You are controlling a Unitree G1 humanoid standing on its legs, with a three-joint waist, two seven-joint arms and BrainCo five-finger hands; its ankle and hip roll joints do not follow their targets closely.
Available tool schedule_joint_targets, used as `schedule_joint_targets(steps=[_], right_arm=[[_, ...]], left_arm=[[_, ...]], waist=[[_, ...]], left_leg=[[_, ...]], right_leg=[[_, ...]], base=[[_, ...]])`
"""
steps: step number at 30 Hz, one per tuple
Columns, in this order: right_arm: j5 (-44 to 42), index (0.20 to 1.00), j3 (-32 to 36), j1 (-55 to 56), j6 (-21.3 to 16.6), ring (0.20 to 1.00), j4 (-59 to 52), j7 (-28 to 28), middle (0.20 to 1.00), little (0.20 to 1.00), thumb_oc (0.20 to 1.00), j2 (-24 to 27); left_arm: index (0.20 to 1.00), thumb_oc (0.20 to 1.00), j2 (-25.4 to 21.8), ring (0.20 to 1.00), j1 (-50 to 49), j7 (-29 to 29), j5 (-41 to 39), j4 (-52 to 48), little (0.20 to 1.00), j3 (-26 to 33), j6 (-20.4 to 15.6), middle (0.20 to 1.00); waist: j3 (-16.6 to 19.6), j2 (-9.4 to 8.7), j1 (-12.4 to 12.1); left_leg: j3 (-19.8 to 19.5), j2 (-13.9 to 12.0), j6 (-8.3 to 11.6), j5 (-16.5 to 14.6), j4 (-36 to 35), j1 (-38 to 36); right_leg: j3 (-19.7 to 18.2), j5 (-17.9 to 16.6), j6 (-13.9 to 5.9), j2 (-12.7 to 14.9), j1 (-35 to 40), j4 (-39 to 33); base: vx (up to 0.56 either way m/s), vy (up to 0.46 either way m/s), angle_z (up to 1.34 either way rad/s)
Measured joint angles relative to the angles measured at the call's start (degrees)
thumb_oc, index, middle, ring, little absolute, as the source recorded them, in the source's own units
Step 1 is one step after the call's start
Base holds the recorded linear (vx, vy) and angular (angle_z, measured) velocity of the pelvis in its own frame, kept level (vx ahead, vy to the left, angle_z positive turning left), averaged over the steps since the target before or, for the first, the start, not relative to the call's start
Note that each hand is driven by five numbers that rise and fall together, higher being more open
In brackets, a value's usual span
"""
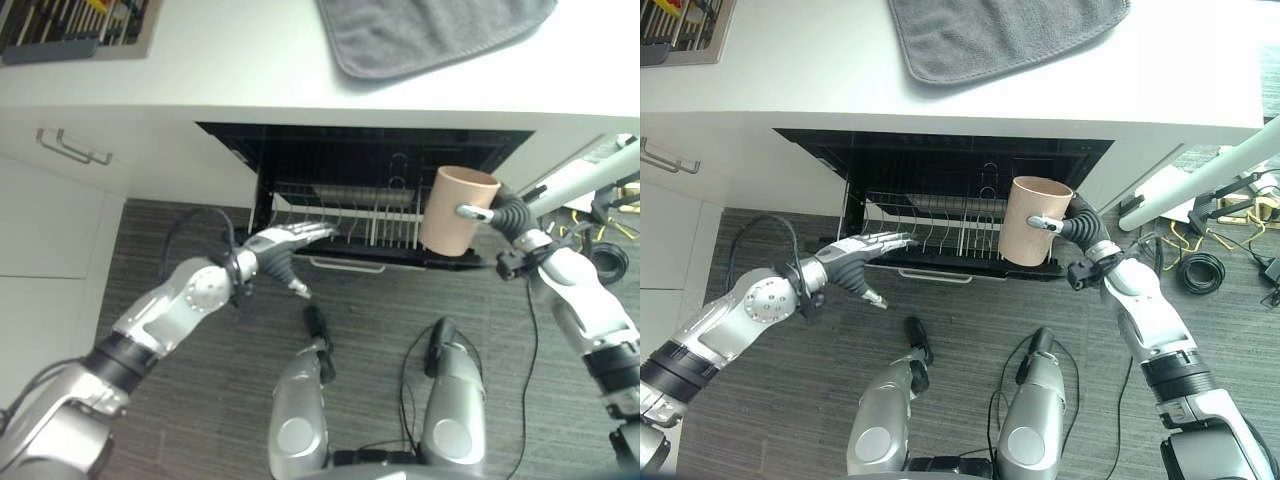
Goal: Place the dishes in the dishwasher.
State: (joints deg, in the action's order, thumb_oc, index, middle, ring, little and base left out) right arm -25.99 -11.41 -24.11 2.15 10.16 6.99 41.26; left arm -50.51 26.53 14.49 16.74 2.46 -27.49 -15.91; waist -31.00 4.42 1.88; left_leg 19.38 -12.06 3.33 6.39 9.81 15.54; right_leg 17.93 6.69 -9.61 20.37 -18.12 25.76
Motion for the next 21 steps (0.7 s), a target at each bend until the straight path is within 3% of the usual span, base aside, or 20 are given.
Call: schedule_joint_targets(steps=[12, 21], right_arm=[[0.3, 0.2, -3.7, -12.4, 4.3, 0.2, 5.1, 0.0, 0.2, 0.2, 0.2, 0.2], [2.1, 0.2, -8.6, -21.4, 7.5, 0.2, 10.0, -1.0, 0.2, 0.2, 0.2, -3.3]], left_arm=[[1.0, 1.0, -1.2, 1.0, 5.7, 0.1, 2.6, 1.0, 1.0, -2.7, 1.3, 1.0], [1.0, 1.0, -1.1, 1.0, 11.7, 1.4, 4.9, 3.3, 1.0, -6.7, 2.3, 1.0]], waist=[[0.0, -0.26, -2.4], [0.0, -0.28, -3.9]], left_leg=[[-0.5, -0.2, 0.02, 0.0, 0.3, 0.9], [-1.6, 0.2, -0.05, 0.0, 0.4, 2.9]], right_leg=[[1.2, -0.1, 0.14, 0.0, 0.4, -0.6], [2.2, -0.1, 0.17, 0.2, -0.5, -1.2]], base=[[-0.01, 0.004, 0.03], [0.0, 0.028, 0.04]])
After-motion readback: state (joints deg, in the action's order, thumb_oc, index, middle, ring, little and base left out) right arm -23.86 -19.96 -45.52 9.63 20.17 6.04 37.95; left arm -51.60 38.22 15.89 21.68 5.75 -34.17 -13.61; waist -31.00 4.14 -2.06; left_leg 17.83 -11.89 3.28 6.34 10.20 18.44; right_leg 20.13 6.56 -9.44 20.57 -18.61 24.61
